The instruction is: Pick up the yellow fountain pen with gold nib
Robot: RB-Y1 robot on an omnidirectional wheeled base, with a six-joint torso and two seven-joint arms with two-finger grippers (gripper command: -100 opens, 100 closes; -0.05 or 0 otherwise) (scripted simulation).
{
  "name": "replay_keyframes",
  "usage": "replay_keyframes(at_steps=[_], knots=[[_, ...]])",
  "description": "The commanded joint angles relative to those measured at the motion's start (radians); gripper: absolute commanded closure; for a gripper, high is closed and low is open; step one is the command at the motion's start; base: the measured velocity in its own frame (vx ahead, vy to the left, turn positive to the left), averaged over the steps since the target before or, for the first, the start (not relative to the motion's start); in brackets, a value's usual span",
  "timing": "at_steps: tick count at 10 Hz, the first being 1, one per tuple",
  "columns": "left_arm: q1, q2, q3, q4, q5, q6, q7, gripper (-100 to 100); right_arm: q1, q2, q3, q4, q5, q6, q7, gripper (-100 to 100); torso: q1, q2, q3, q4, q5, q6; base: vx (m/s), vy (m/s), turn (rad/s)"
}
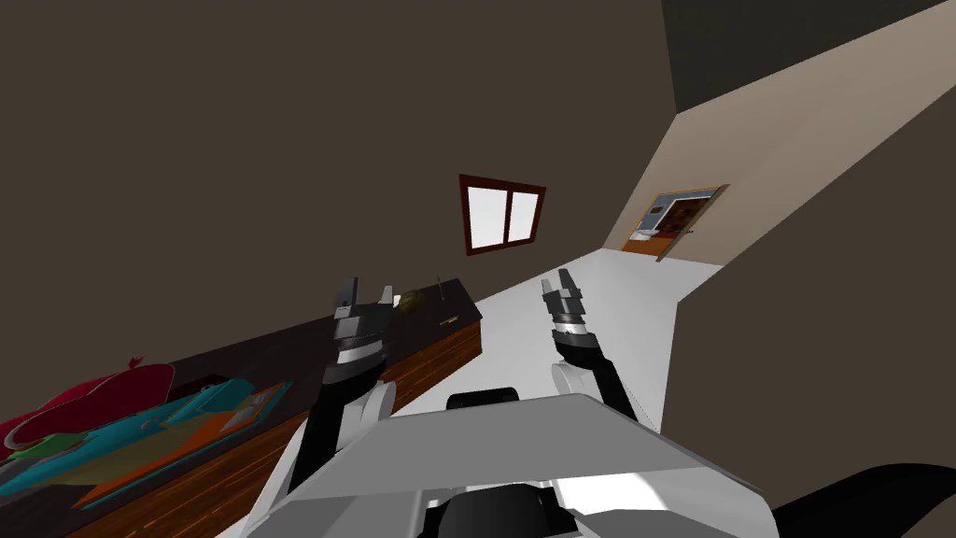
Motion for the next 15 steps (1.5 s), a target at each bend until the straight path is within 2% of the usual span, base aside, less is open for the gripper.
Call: replay_keyframes(at_steps=[1,4,8,9,11,12,13,14,15], knots=[[-0.014,0.034,-0.005,0.032,0.014,0.028,0.010,-100,0.000,0.000,0.000,0.000,0.000,0.000,0.000,0,0.000,0.000,0.000,0.000,0.000,0.000,0.001,-0.014,-0.018],[-0.041,0.085,-0.013,0.089,0.042,0.081,0.028,-100,0.000,0.000,0.000,0.000,0.000,0.000,0.000,0,-0.002,-0.001,-0.001,0.000,0.000,0.000,0.010,-0.031,-0.023],[-0.100,0.171,-0.028,0.203,0.106,0.191,0.060,-100,0.000,0.000,0.000,0.000,0.000,0.000,0.000,0,-0.003,-0.002,-0.001,0.000,-0.001,0.000,0.017,-0.044,-0.040],[-0.100,0.171,-0.028,0.216,0.106,0.197,0.060,-100,0.000,0.000,0.000,0.000,0.000,0.000,0.000,0,-0.003,-0.002,-0.001,0.000,-0.001,0.000,0.019,-0.035,-0.016],[-0.138,0.221,-0.037,0.281,0.149,0.261,0.077,-100,0.000,0.000,0.000,0.000,0.000,0.000,0.000,0,-0.002,-0.002,-0.001,0.000,0.000,0.000,0.024,-0.039,-0.061],[-0.138,0.221,-0.037,0.300,0.149,0.273,0.077,-100,0.000,0.000,0.000,0.000,0.000,0.000,0.000,0,-0.002,-0.002,-0.001,-0.001,-0.001,0.000,0.025,-0.030,-0.015],[-0.159,0.246,-0.042,0.336,0.174,0.309,0.086,-100,0.000,0.000,0.000,0.000,0.000,0.000,0.000,0,-0.002,-0.002,-0.001,-0.001,0.000,0.000,0.022,-0.033,-0.040],[-0.159,0.246,-0.042,0.348,0.174,0.315,0.086,-100,0.000,0.000,0.000,0.000,0.000,0.000,0.000,0,-0.002,-0.002,-0.001,0.000,0.000,0.000,0.021,-0.028,-0.029],[-0.182,0.272,-0.047,0.393,0.200,0.359,0.094,-100,0.000,0.000,0.000,0.000,0.000,0.000,0.000,0,-0.002,-0.002,-0.001,0.000,0.000,0.000,0.028,-0.032,-0.053]])
